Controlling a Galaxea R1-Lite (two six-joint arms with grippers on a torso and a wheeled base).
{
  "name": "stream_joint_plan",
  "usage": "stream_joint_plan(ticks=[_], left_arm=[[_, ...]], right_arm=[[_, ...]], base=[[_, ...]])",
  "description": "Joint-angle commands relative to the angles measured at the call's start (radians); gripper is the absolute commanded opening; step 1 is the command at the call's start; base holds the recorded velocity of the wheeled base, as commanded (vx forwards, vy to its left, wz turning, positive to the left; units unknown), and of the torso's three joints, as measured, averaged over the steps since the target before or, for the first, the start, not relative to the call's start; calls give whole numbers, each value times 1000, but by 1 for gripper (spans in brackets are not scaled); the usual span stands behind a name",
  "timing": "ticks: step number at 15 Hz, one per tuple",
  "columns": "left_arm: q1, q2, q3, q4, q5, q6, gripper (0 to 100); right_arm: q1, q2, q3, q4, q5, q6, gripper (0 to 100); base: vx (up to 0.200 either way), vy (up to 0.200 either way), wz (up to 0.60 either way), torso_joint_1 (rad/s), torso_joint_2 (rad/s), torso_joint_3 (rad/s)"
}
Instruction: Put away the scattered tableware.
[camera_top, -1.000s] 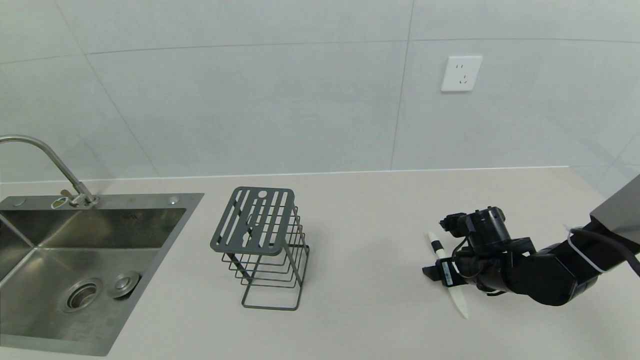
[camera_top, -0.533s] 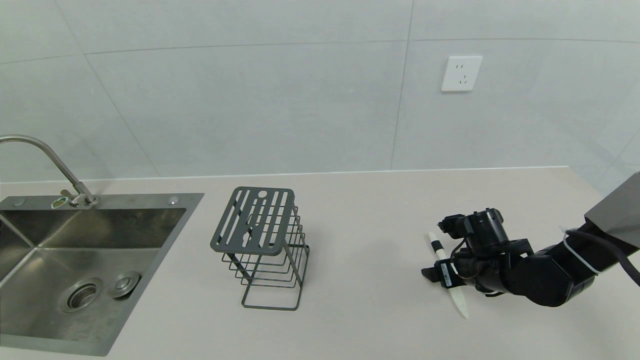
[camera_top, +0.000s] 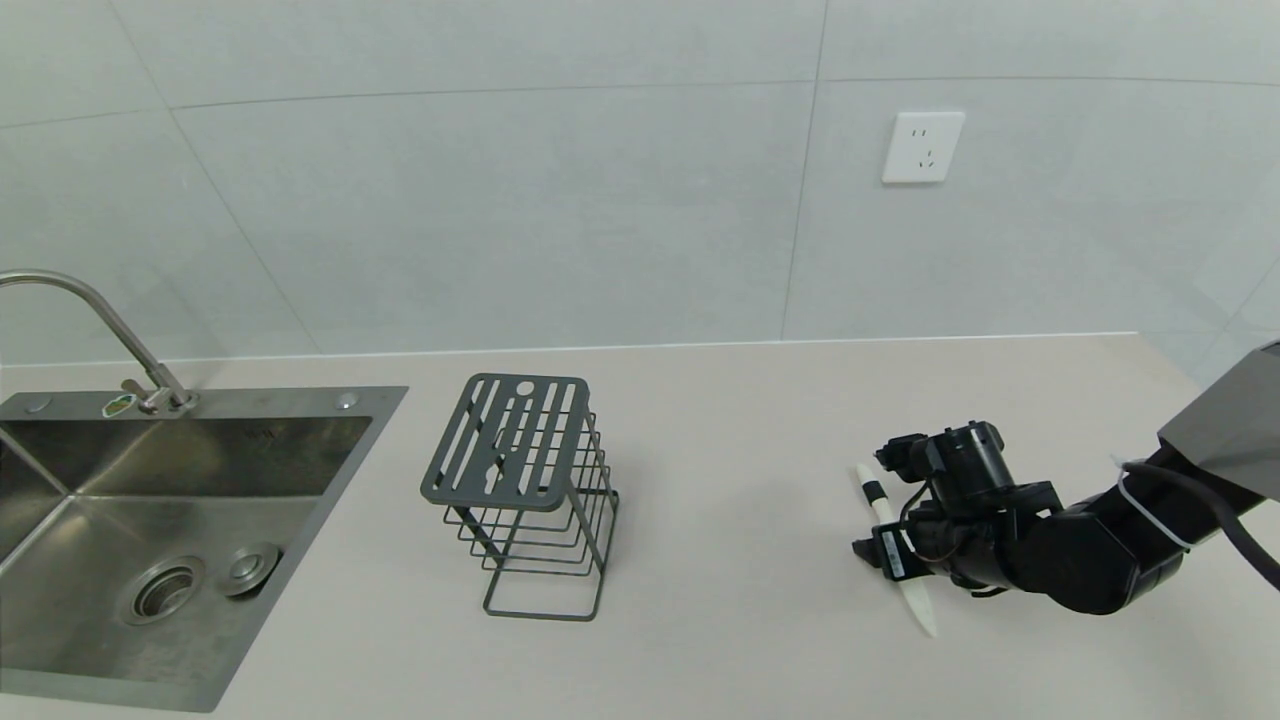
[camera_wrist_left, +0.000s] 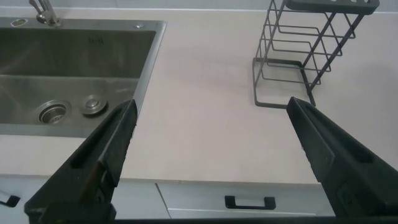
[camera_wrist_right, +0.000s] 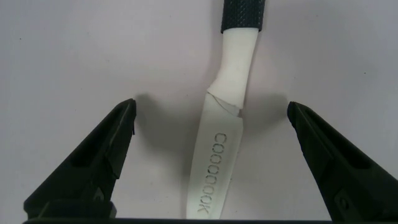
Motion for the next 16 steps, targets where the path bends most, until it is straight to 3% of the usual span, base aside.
stream_joint_plan(ticks=[1,7,16], left_arm=[[0,0,0,0,0,0,100],[0,0,0,0,0,0,100],[0,0,0,0,0,0,100]], right_arm=[[-3,7,6,0,-6,0,0],[-14,43,12,-2,-11,0,0],[-11,-243,69,-75,43,-118,0]], base=[[0,0,0,0,0,0],[0,0,0,0,0,0],[0,0,0,0,0,0]])
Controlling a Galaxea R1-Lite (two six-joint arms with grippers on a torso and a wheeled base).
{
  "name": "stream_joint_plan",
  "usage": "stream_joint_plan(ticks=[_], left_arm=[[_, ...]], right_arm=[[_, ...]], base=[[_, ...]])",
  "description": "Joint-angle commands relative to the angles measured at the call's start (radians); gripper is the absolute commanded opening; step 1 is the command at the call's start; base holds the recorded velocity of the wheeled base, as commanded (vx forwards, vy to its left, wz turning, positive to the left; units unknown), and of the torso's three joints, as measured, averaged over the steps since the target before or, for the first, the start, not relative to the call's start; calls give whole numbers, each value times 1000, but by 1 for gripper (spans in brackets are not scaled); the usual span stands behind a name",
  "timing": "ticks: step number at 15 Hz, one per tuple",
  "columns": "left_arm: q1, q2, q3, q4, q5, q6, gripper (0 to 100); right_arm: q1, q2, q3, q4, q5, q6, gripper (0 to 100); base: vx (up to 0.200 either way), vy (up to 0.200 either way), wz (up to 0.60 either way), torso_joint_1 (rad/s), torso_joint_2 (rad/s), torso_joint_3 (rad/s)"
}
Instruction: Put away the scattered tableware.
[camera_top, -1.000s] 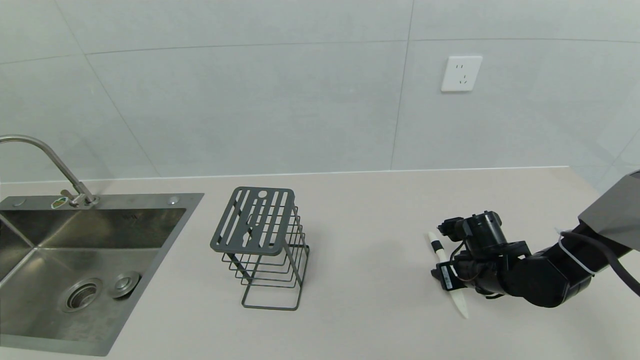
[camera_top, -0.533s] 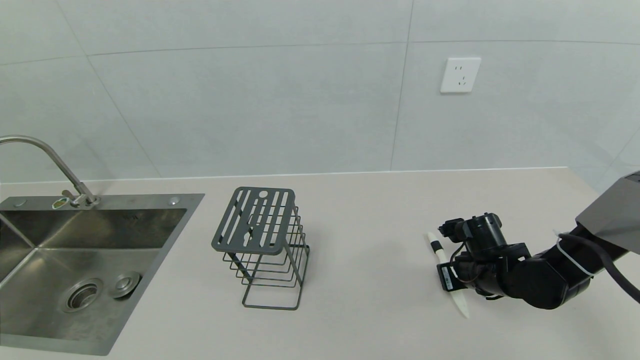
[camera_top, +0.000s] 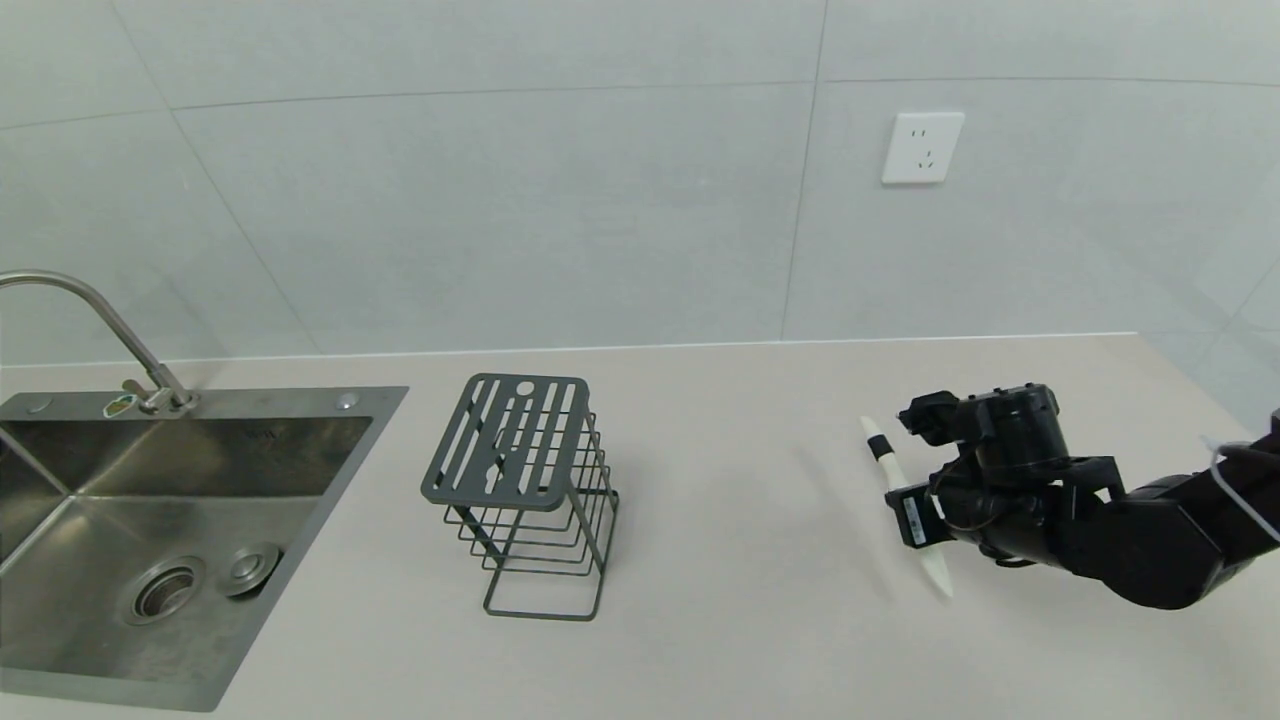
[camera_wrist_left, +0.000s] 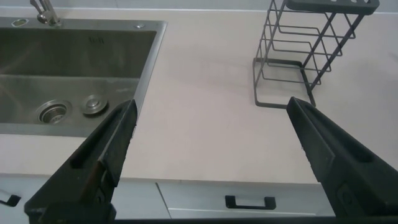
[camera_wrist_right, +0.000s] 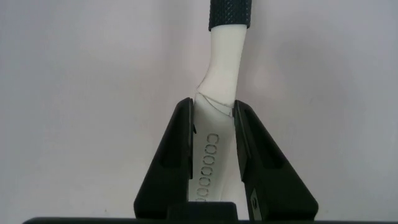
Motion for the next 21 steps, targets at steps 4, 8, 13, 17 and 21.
stream_joint_plan(ticks=[4,8,13,17,21], left_arm=[[0,0,0,-2,0,-1,100],[0,0,0,-2,2,-4,100],[0,0,0,-2,0,-2,100],[0,0,0,-2,-4,-1,100],[0,0,0,-51,-60,24,100]], right_arm=[[0,-211,106,-82,161,-136,0],[0,-302,188,-148,348,-304,0],[0,-424,246,-150,526,-445,0],[1,-503,290,-150,628,-538,0],[76,-524,260,-150,654,-571,0]], base=[[0,0,0,0,0,0],[0,0,0,0,0,0],[0,0,0,0,0,0],[0,0,0,0,0,0],[0,0,0,0,0,0]])
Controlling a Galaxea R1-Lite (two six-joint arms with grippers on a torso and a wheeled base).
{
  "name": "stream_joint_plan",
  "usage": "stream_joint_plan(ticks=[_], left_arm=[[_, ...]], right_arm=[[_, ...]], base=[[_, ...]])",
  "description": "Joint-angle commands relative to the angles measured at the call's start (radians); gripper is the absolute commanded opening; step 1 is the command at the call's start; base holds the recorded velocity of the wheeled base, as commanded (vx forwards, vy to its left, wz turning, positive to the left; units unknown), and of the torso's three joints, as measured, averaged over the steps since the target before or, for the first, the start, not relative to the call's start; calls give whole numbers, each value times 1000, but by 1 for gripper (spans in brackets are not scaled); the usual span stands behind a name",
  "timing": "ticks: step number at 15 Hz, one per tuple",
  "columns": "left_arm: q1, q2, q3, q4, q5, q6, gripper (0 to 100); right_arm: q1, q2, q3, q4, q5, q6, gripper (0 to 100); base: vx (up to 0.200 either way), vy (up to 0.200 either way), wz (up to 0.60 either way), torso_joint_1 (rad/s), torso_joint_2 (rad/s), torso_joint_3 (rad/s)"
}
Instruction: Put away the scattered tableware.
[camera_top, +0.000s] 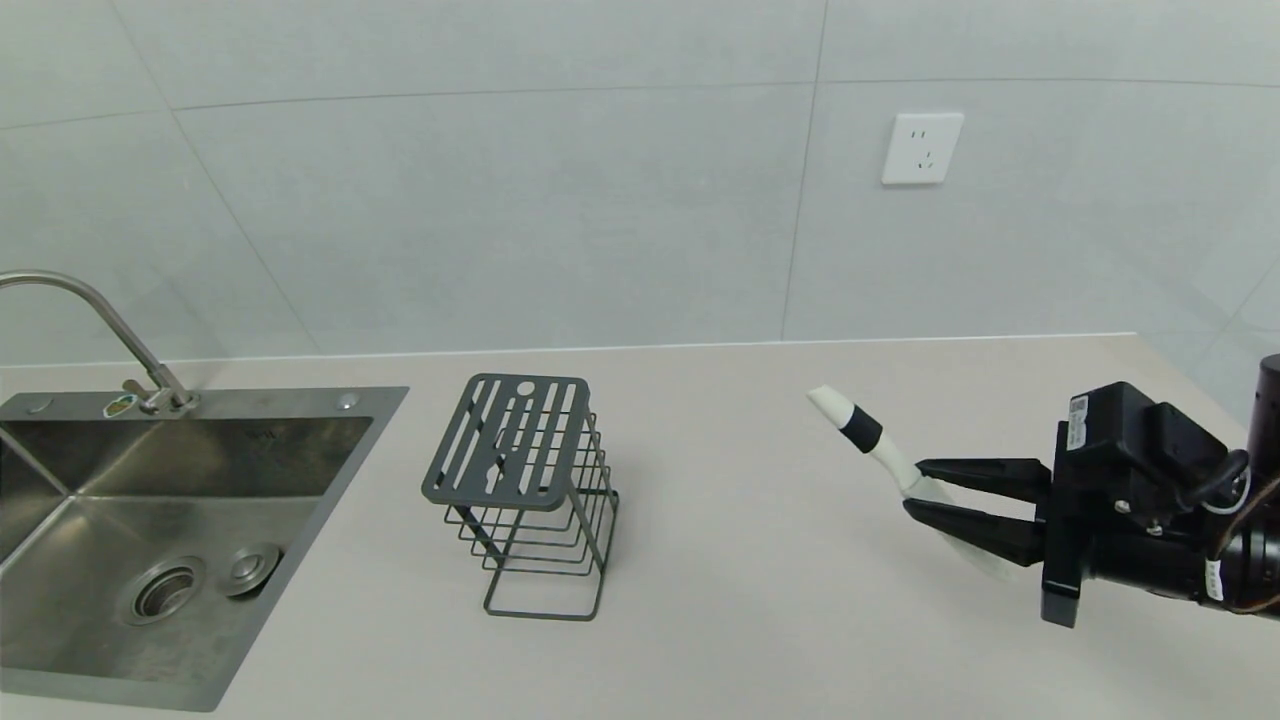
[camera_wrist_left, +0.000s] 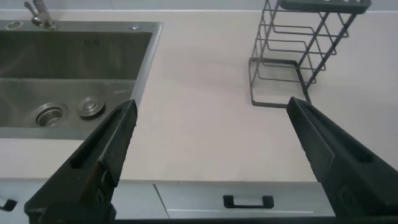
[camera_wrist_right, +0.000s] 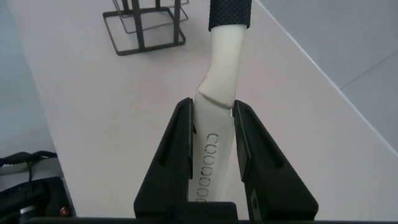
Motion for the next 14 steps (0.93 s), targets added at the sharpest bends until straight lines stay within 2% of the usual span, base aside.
stream_joint_plan(ticks=[1,2,3,4,6,7,8,11,14], left_arm=[[1,0,0,-142,-10,4,100],[1,0,0,-266,-18,4,100],[1,0,0,-324,-19,-7,100],[1,0,0,-387,-33,-33,100],[2,17,-52,-370,-128,-56,100],[-1,71,-109,-341,-160,-70,100],[-16,140,-156,-343,-183,-70,100],[-134,359,-284,-363,-237,-67,100],[-255,520,-282,-534,-318,-65,100]], right_arm=[[78,-14,-54,0,-2,-4,0],[112,-7,-91,0,-5,-4,0],[126,6,-109,-2,-5,-5,0],[132,15,-118,-5,-2,-38,0],[134,42,-125,-25,20,-51,0],[149,64,-131,-50,30,-51,0],[177,78,-135,-63,32,-51,0],[270,127,-210,-99,34,-51,0],[290,161,-246,-122,34,-51,0]], base=[[0,0,0,0,0,0],[0,0,0,0,0,0],[0,0,0,0,0,0],[0,0,0,0,0,0],[0,0,0,0,0,0],[0,0,0,0,0,0],[0,0,0,0,0,0],[0,0,0,0,0,0],[0,0,0,0,0,0]])
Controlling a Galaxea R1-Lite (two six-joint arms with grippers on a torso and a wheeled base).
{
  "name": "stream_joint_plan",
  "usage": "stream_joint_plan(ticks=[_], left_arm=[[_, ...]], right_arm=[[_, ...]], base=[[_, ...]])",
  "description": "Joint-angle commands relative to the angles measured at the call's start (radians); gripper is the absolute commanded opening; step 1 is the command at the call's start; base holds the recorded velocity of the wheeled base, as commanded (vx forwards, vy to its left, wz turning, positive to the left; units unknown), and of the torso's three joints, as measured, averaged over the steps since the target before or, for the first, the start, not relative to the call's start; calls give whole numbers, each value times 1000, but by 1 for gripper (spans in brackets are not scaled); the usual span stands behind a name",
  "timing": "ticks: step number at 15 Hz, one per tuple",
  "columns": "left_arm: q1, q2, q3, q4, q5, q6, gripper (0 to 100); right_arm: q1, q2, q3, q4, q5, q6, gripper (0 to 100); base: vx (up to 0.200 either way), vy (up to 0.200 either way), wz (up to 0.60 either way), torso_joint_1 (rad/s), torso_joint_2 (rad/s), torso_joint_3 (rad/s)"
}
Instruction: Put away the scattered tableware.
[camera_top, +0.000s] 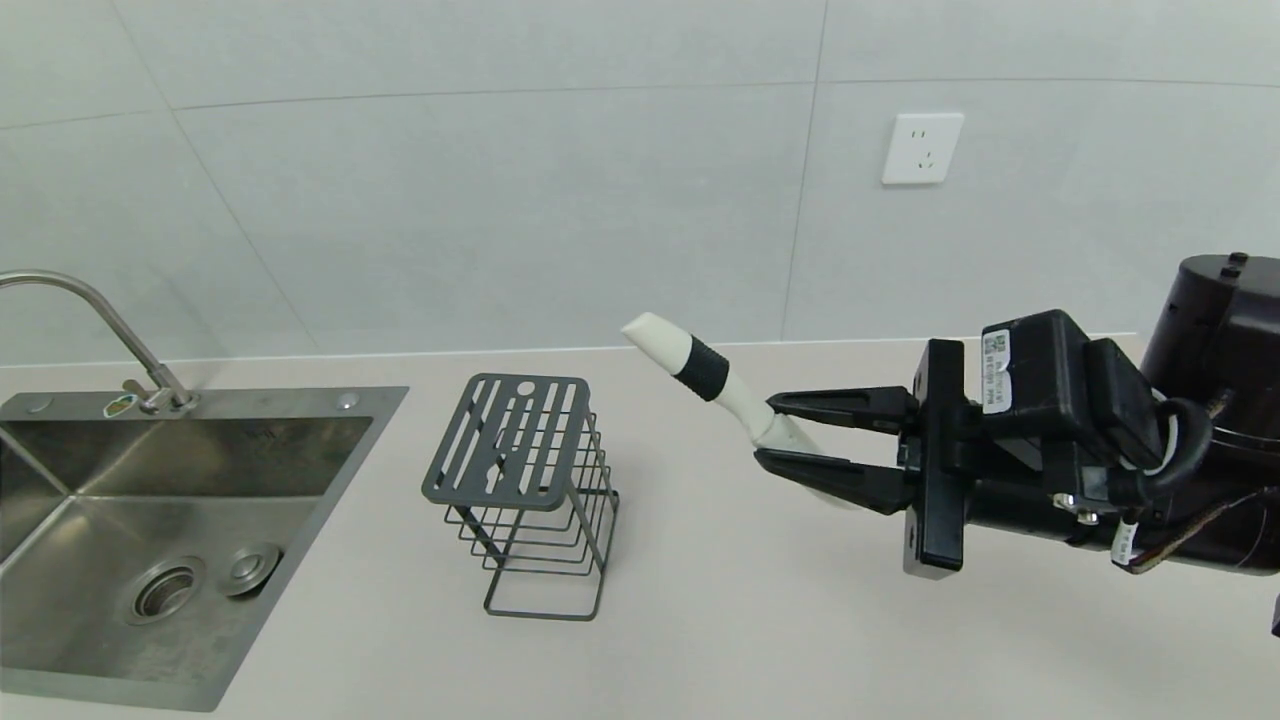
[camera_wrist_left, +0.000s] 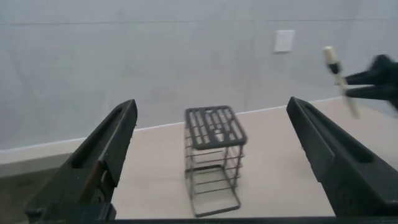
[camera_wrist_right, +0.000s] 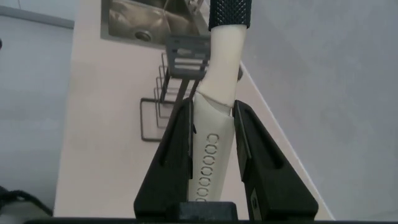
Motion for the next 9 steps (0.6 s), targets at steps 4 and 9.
stream_joint_plan(ticks=[4,9], left_arm=[[-116,289,-9,-142,-266,7,100],[-120,437,21,-227,-470,125,100]], right_arm=[[10,30,8,-27,2,1,0],[10,30,11,-33,2,1,0]], base=[[0,0,0,0,0,0],[0,0,0,0,0,0]])
